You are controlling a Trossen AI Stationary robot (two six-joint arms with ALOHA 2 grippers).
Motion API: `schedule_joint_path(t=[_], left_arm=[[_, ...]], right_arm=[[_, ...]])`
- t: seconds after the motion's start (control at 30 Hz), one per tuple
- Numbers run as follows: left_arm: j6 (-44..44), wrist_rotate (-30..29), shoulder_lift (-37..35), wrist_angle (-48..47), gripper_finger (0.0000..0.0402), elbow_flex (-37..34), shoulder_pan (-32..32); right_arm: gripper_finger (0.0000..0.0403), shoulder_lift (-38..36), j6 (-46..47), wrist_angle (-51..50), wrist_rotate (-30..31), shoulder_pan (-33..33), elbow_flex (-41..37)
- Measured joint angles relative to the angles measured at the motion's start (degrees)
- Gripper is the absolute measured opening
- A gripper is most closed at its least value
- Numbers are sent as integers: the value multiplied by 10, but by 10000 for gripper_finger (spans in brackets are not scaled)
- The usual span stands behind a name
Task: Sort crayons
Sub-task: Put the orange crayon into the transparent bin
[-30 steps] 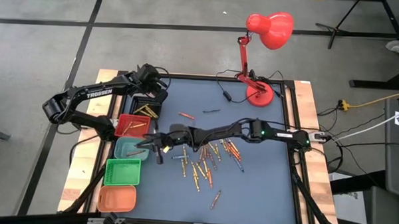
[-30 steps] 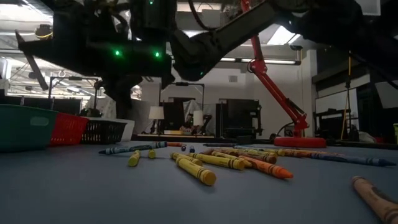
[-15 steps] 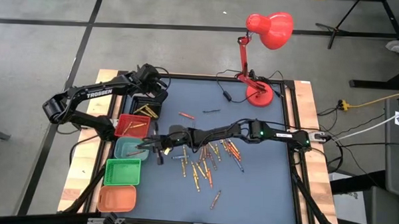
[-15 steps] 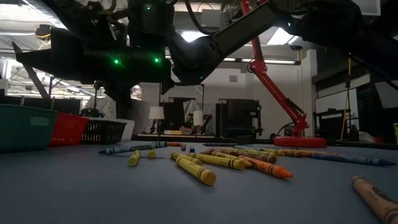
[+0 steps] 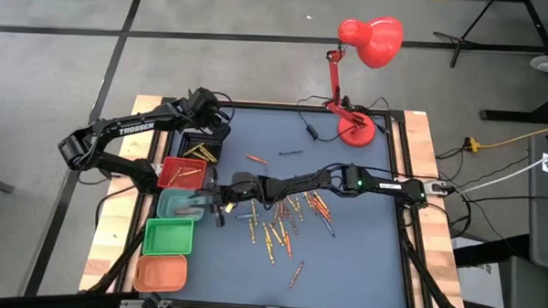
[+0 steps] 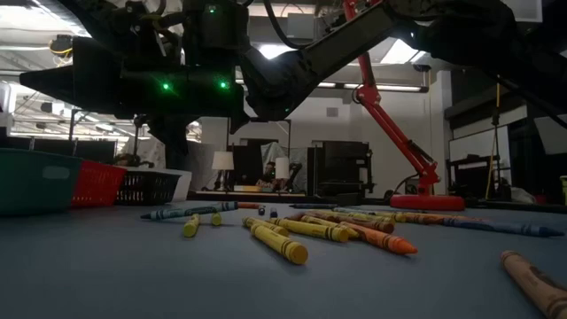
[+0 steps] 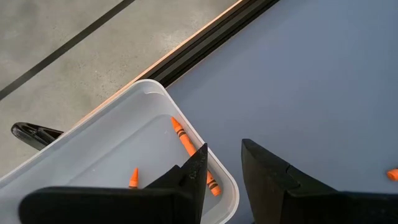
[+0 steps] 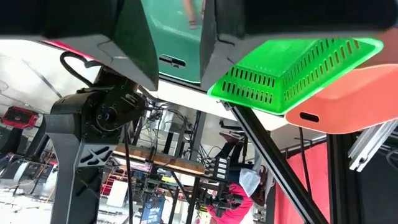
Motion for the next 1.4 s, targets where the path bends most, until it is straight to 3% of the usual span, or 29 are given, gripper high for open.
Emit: schedule_joint_path(t=[0.2,0.43,0.97,1.4], left_arm=[[0,0,0,0,82,0,-1],[3,2,0,1,82,0,-12],[61,164,0,50,82,0,-85],[90,175,0,57,82,0,-191]], right_arm=[[117,-17,51,-67,-1,0,0],[117,-89,28,-251,-2,0,0],[117,-241,-69,-702,-5,0,0],[117,-290,-75,-985,-6,0,0]])
